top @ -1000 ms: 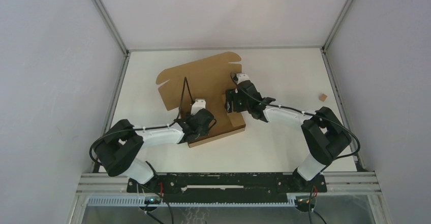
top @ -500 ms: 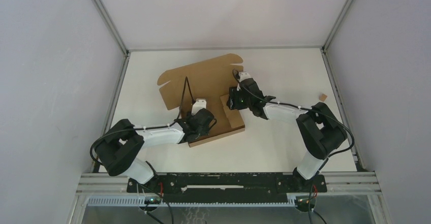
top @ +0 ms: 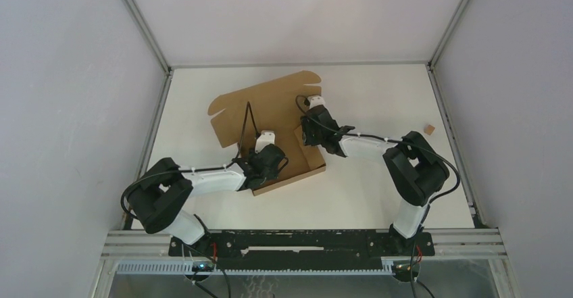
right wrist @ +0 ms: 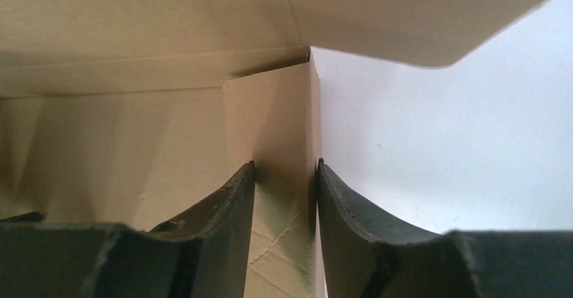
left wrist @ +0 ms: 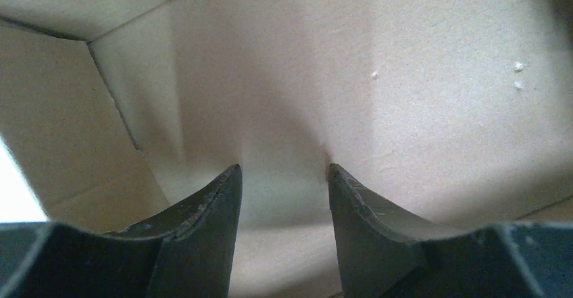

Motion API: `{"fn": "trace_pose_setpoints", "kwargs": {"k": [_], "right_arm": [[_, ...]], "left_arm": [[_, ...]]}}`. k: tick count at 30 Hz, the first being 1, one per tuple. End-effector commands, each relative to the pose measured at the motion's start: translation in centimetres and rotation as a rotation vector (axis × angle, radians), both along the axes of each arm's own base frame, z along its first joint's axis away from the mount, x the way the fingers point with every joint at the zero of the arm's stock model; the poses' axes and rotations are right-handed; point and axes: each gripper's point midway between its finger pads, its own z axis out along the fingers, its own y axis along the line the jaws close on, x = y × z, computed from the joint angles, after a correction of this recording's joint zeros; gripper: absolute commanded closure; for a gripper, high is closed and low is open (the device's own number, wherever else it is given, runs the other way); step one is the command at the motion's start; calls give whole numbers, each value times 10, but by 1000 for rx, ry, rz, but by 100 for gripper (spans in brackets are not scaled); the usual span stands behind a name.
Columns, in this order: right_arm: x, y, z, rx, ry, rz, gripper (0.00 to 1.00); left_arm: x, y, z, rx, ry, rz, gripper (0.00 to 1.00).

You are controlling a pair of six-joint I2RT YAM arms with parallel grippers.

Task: Fold the paper box

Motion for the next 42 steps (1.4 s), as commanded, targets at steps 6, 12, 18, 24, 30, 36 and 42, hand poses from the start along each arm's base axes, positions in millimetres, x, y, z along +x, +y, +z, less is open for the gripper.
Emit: {"fn": "trace_pose_setpoints", "kwargs": {"k": [6, 12, 18, 24, 30, 36, 42], "right_arm": [[-7, -16, -26, -212, 5, -30, 71], [-16, -26, -32, -321, -7, -44, 89], [-32, -28, -39, -383, 26, -2, 75], [-54, -32, -48, -366, 93, 20, 57], [-71, -37, -55, -358, 127, 19, 64], [-74, -61, -51, -471, 89, -74, 82], [-71, -85, -49, -561, 66, -156, 80]], "left_arm": [[-36, 16, -36, 80, 178, -66, 46], [-36, 15, -36, 81, 177, -71, 47], [-35, 15, -37, 84, 178, -71, 47], [-35, 15, -37, 86, 177, -73, 48], [-35, 15, -37, 81, 174, -71, 48], [-35, 15, -37, 79, 174, -70, 49], [-35, 15, -38, 82, 174, -77, 49]]}}
